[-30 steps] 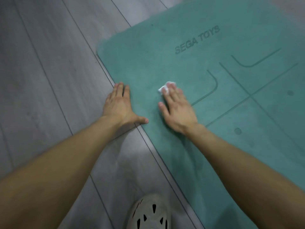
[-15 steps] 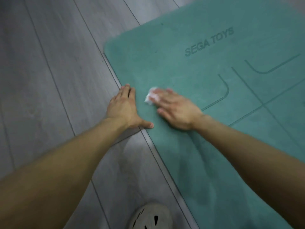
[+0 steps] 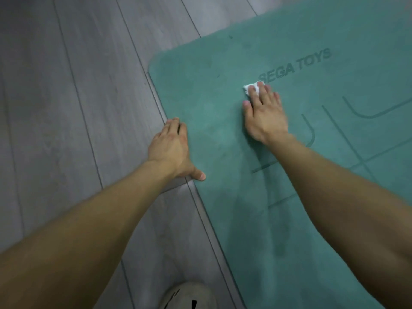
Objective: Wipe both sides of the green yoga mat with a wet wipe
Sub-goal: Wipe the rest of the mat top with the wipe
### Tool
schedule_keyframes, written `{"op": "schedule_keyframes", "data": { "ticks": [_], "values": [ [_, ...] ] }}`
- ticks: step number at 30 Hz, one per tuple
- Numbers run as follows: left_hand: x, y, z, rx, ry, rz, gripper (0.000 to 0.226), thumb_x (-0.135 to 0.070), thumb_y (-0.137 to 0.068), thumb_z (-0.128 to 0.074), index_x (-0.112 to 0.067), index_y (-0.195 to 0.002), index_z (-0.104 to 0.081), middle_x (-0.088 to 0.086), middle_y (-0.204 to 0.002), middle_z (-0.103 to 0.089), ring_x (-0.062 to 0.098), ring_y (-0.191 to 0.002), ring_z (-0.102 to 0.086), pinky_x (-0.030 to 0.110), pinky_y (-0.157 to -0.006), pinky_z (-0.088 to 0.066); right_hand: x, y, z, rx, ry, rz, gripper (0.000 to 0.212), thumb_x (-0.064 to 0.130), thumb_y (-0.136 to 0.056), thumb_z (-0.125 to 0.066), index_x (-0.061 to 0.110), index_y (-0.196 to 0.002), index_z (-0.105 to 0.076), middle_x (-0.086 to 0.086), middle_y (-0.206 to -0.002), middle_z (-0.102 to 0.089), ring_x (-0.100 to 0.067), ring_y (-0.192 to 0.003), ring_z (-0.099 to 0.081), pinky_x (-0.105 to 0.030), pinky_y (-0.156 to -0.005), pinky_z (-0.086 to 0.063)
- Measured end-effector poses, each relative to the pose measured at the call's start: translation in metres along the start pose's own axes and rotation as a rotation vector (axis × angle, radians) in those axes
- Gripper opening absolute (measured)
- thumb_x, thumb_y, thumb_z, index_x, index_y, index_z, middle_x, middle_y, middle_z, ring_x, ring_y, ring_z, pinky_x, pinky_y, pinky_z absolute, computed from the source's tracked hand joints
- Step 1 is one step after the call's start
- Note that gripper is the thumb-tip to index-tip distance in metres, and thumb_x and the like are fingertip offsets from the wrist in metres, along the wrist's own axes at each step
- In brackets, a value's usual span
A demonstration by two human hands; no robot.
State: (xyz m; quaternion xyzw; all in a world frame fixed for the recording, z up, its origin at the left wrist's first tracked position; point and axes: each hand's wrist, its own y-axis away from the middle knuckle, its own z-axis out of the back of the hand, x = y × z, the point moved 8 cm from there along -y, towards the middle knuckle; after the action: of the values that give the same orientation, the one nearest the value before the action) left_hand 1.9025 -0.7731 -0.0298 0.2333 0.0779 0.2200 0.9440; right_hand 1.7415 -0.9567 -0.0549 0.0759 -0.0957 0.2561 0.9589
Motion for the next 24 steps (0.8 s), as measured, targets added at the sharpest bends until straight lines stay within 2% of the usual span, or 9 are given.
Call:
{"op": "schedule_keyframes", "data": {
  "ticks": [2, 5, 6, 10, 12, 15, 17, 21, 24],
  "values": [
    [-0.001, 0.001, 0.000, 0.000, -0.004, 0.003, 0.168, -0.088, -0.039, -0.086, -0.009, -0.166, -0.010, 0.009, -0.176, -0.005, 0.027, -0.163, -0.008, 0.041, -0.131, -0.019, 0.045, 0.006, -0.012, 0.015, -0.042, 0.171, 0.069, 0.052, -0.108, -0.019, 0.016, -0.166, -0.026, -0.010, -0.175, -0.016, -0.022, -0.163, -0.005, -0.039, -0.132, -0.002],
    [0.002, 0.002, -0.001, -0.005, 0.000, 0.002, 0.166, -0.089, -0.040, -0.084, -0.013, -0.167, -0.009, 0.007, -0.176, -0.005, 0.024, -0.163, -0.007, 0.041, -0.131, -0.018, 0.109, 0.043, -0.045, 0.176, 0.028, 0.787, 0.062, 0.046, -0.110, -0.026, 0.018, -0.166, -0.028, -0.006, -0.174, -0.020, -0.020, -0.162, -0.011, -0.036, -0.132, -0.006],
    [0.002, 0.003, -0.001, -0.002, 0.000, -0.001, 0.167, -0.089, -0.040, -0.084, -0.012, -0.167, -0.008, 0.007, -0.176, -0.004, 0.023, -0.163, -0.007, 0.041, -0.131, -0.018, 0.100, 0.031, -0.038, 0.143, 0.033, 0.800, 0.059, 0.043, -0.110, -0.028, 0.020, -0.165, -0.030, -0.005, -0.174, -0.023, -0.021, -0.162, -0.014, -0.036, -0.132, -0.007],
    [0.002, 0.004, 0.000, 0.004, -0.005, -0.003, 0.170, -0.090, -0.040, -0.083, -0.011, -0.168, -0.005, 0.006, -0.177, 0.001, 0.024, -0.163, -0.004, 0.042, -0.131, -0.017, 0.004, -0.049, -0.004, -0.036, 0.016, 0.004, 0.064, 0.044, -0.110, -0.025, 0.014, -0.167, -0.024, -0.013, -0.174, -0.016, -0.027, -0.162, -0.010, -0.042, -0.132, -0.003],
    [0.000, 0.004, 0.001, 0.009, 0.003, 0.001, 0.170, -0.089, -0.039, -0.084, -0.011, -0.168, -0.005, 0.005, -0.177, 0.000, 0.023, -0.163, -0.004, 0.041, -0.131, -0.017, 0.047, -0.038, -0.012, -0.030, -0.065, 0.150, 0.064, 0.045, -0.109, -0.027, 0.014, -0.164, -0.031, -0.014, -0.173, -0.021, -0.028, -0.162, -0.012, -0.044, -0.132, -0.009],
    [-0.001, 0.004, 0.003, 0.016, 0.001, 0.010, 0.169, -0.087, -0.039, -0.086, -0.013, -0.168, -0.005, 0.005, -0.177, -0.003, 0.022, -0.163, -0.006, 0.039, -0.130, -0.017, 0.116, 0.025, -0.043, 0.161, -0.005, 0.772, 0.061, 0.046, -0.109, -0.028, 0.018, -0.163, -0.036, -0.007, -0.172, -0.027, -0.022, -0.161, -0.018, -0.039, -0.132, -0.012],
    [-0.002, 0.003, 0.002, 0.017, -0.011, 0.011, 0.169, -0.088, -0.039, -0.085, -0.012, -0.168, -0.007, 0.006, -0.177, -0.003, 0.024, -0.163, -0.007, 0.041, -0.131, -0.018, 0.075, 0.012, -0.028, 0.069, 0.019, 0.642, 0.059, 0.046, -0.110, -0.027, 0.022, -0.163, -0.035, -0.005, -0.172, -0.028, -0.022, -0.160, -0.021, -0.038, -0.132, -0.011],
    [-0.006, 0.004, 0.001, 0.017, -0.081, 0.011, 0.167, -0.091, -0.041, -0.082, -0.010, -0.167, -0.009, 0.010, -0.176, -0.004, 0.028, -0.162, -0.010, 0.045, -0.130, -0.021, -0.067, -0.007, 0.014, -0.142, 0.008, -0.177, 0.065, 0.049, -0.108, -0.021, 0.016, -0.163, -0.033, -0.013, -0.172, -0.026, -0.029, -0.160, -0.018, -0.043, -0.132, -0.010],
    [-0.021, 0.004, 0.010, -0.005, -0.152, -0.033, 0.158, -0.084, -0.042, -0.087, -0.014, -0.165, -0.018, 0.013, -0.171, -0.018, 0.031, -0.157, -0.022, 0.045, -0.126, -0.028, -0.008, 0.041, 0.001, -0.078, -0.057, 0.189, 0.064, 0.049, -0.109, -0.028, 0.014, -0.162, -0.035, -0.013, -0.171, -0.028, -0.027, -0.161, -0.015, -0.042, -0.132, -0.011]
  ]
}}
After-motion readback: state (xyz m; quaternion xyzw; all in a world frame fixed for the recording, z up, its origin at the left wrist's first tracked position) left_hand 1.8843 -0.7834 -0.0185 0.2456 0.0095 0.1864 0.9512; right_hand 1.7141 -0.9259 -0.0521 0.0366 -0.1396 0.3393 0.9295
